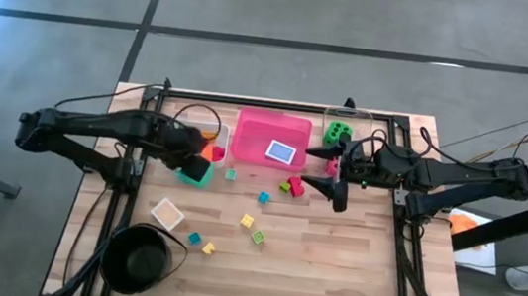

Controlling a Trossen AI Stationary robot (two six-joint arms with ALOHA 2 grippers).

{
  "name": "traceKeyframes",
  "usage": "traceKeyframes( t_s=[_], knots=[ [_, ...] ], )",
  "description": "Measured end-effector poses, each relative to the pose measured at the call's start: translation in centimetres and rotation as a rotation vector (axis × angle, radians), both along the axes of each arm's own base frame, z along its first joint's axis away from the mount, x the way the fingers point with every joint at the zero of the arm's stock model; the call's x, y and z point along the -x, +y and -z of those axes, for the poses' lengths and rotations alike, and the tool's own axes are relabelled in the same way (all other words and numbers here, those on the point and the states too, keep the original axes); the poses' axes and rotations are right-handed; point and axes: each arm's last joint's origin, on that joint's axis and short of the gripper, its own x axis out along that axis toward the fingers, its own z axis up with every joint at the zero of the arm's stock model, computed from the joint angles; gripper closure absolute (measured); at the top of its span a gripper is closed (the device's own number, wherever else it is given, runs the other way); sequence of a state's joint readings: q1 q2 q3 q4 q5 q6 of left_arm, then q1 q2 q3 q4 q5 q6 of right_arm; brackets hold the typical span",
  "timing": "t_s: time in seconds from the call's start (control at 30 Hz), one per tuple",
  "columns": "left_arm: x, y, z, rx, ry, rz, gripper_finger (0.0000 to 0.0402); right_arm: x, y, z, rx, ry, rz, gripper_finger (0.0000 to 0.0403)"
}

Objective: Pick & Place Toys
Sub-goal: Put the blue dice into the transparent bin bin

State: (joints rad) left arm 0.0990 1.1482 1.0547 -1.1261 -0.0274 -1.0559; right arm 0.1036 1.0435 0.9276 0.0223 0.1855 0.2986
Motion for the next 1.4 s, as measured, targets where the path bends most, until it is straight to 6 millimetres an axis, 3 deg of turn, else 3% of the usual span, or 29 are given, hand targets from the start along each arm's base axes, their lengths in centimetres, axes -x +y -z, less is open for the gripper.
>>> traceKeyframes(
  t_s=[0.23,0.4,0.6,0.87,1.13,1.4],
  knots=[
    [-1.3,-0.1,-3.1,0.028,-0.41,0.047,0.0275,-0.7,0.0,0.4,0.174,0.025,-0.016,0.0034],
    [-2.4,-0.2,-4.4,0.054,-0.589,0.099,0.0275,-2.1,-0.2,0.4,0.168,0.034,0.009,0.0034],
    [-3.1,-0.2,-5.6,0.065,-0.729,0.134,0.0275,-4.4,-0.1,-1.0,0.224,0.142,0.0,0.0034],
    [-3.9,-0.3,-7.7,0.056,-0.952,0.192,0.0277,-6.3,-0.7,-4.7,0.313,0.243,-0.045,0.0034],
    [-4.0,-0.4,-8.3,0.033,-0.994,0.256,0.0277,-8.3,-1.6,-7.2,0.292,0.277,-0.169,0.0034],
    [-4.0,-0.4,-8.3,-0.03,-0.993,0.341,0.0281,-10.1,-2.2,-8.3,0.249,0.334,-0.273,0.0034]
  ],
)
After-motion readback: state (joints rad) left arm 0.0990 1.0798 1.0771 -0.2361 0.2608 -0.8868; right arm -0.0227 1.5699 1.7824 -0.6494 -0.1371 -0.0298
